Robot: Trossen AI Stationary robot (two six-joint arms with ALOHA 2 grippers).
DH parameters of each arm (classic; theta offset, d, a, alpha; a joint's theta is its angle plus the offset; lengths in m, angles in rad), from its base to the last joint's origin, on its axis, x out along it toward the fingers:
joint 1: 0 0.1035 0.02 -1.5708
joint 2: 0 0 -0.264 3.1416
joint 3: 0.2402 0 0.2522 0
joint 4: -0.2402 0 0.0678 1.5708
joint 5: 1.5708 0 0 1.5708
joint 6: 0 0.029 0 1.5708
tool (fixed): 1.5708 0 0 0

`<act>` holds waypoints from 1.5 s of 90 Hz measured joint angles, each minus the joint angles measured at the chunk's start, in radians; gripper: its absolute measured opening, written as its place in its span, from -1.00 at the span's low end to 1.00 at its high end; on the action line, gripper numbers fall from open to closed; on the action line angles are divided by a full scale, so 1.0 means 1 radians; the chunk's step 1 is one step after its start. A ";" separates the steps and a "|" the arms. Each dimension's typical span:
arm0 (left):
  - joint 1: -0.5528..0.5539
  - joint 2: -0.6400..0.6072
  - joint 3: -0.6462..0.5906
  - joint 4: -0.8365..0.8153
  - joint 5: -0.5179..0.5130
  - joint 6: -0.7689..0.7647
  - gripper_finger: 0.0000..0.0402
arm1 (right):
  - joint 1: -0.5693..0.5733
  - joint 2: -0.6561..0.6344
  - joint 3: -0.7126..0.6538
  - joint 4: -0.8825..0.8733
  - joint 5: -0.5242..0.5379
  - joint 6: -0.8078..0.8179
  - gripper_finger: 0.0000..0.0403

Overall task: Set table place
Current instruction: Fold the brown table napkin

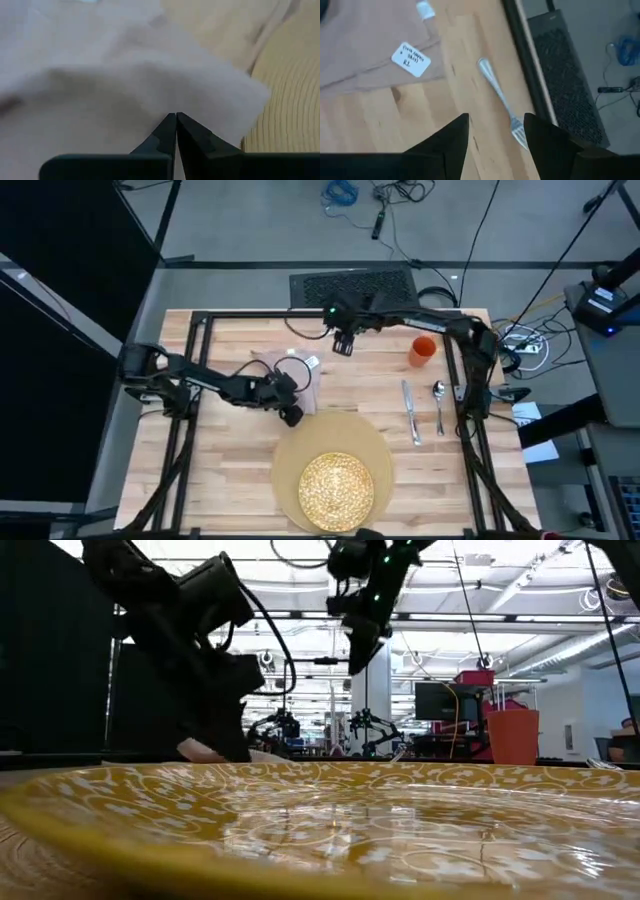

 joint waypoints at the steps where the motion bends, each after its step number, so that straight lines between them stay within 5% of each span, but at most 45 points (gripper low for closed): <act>1: -0.003 0.001 0.000 -0.005 0.003 0.000 -1.00 | -0.002 -0.003 0.000 -0.002 0.000 0.002 -0.13; 31: -0.092 -0.060 0.006 -0.311 0.072 0.001 -1.00 | -0.006 0.007 0.000 -0.069 -0.037 0.034 -0.13; 53: -0.150 -0.227 -0.004 -0.638 0.109 -0.102 -1.00 | -0.006 0.039 0.000 -0.064 -0.095 0.039 -0.13; 66: -0.167 -0.392 -0.002 -0.584 0.003 -0.164 -1.00 | -0.006 0.082 0.000 -0.020 -0.242 0.039 -0.13; 79: -0.062 -0.452 0.000 -0.485 -0.067 -0.207 -1.00 | 0.007 0.110 -0.001 -0.029 -0.207 0.008 -0.13; 102: 0.153 -0.350 0.000 -0.197 -0.021 -0.121 -1.00 | -0.021 0.065 0.000 -0.210 -0.158 -0.036 -0.13; 135: 0.213 -0.184 0.000 -0.034 0.060 -0.268 -0.84 | -0.129 0.055 0.000 -0.336 -0.158 -0.133 -0.13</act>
